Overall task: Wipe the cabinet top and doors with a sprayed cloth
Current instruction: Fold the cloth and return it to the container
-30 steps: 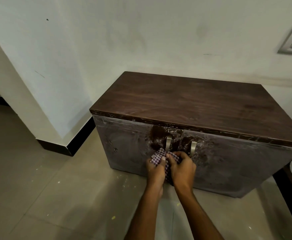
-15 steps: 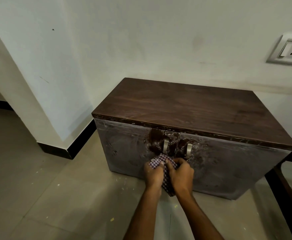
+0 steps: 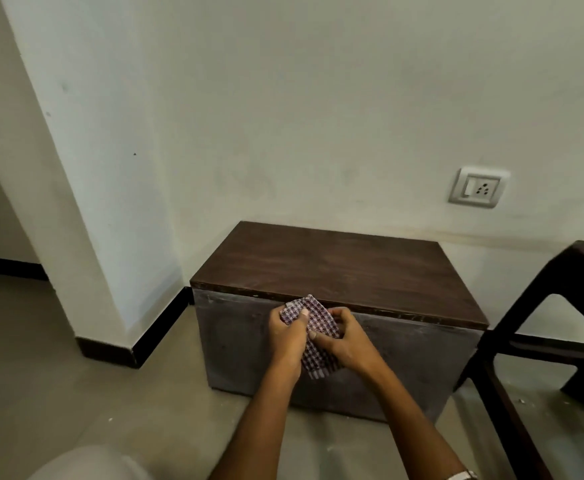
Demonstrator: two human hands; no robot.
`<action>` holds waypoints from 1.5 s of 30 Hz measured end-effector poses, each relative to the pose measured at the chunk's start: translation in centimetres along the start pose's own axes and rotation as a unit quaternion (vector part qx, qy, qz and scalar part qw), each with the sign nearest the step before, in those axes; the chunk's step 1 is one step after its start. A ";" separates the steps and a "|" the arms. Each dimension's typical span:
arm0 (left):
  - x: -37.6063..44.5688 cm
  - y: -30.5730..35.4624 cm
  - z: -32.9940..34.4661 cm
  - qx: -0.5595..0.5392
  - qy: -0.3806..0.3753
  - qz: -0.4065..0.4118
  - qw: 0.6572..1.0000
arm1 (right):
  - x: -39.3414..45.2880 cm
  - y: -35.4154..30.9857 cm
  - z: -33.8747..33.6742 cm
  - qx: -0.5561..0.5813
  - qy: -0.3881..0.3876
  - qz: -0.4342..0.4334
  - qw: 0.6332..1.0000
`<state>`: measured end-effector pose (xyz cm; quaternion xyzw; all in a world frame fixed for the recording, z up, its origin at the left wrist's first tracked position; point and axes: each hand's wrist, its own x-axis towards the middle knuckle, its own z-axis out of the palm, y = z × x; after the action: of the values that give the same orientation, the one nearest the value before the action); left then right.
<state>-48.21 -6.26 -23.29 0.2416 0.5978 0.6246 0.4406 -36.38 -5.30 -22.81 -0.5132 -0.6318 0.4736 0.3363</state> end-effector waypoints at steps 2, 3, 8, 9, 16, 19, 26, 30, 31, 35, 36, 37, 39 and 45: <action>-0.9 2.3 0.9 0.008 -0.021 0.017 1.000 | -0.8 -2.0 -1.8 0.001 0.002 0.005 1.000; -1.4 3.5 1.5 0.014 -0.036 0.021 0.999 | -1.2 -3.0 -2.7 0.004 0.012 0.007 1.000; -5.0 9.2 5.2 0.087 -0.122 0.082 0.985 | -3.9 -7.6 -7.8 0.014 0.083 -0.038 0.996; -5.7 10.4 5.8 0.108 -0.136 0.115 0.978 | -4.4 -8.4 -8.6 0.017 0.093 -0.053 0.994; -12.1 16.8 10.0 0.126 -0.387 0.090 0.909 | -9.7 -13.5 -15.9 0.217 0.137 -0.142 0.956; -14.0 17.4 12.1 0.089 -0.471 0.114 0.870 | -11.7 -15.1 -19.1 0.272 0.181 -0.143 0.934; -17.3 19.0 20.7 0.124 -0.441 0.212 0.863 | -14.5 -17.0 -27.3 0.224 0.319 -0.094 0.916; -19.4 19.4 26.8 0.132 -0.497 0.159 0.843 | -15.2 -17.2 -32.8 0.207 0.392 -0.065 0.894; -19.8 19.3 28.0 0.137 -0.501 0.164 0.839 | -15.2 -17.2 -33.9 0.194 0.410 -0.054 0.889; -21.1 18.9 34.0 0.169 -0.473 0.214 0.838 | -14.3 -17.4 -39.0 0.130 0.488 0.005 0.863; -21.3 18.9 35.3 0.179 -0.458 0.227 0.841 | -14.0 -17.4 -40.1 0.123 0.503 0.015 0.855; -21.3 18.9 36.6 0.190 -0.442 0.242 0.843 | -13.6 -17.6 -41.1 0.121 0.521 0.024 0.844; -21.3 18.7 38.8 0.211 -0.419 0.272 0.840 | -12.8 -17.8 -42.8 0.139 0.542 0.049 0.827; -20.4 17.8 43.1 0.275 -0.427 0.329 0.796 | -10.0 -15.5 -46.5 0.014 0.551 0.130 0.824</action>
<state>-7.06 1.51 5.65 0.7770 0.3800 0.3742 0.3345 3.31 -3.61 7.54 -0.7612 -0.2622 0.1605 0.5710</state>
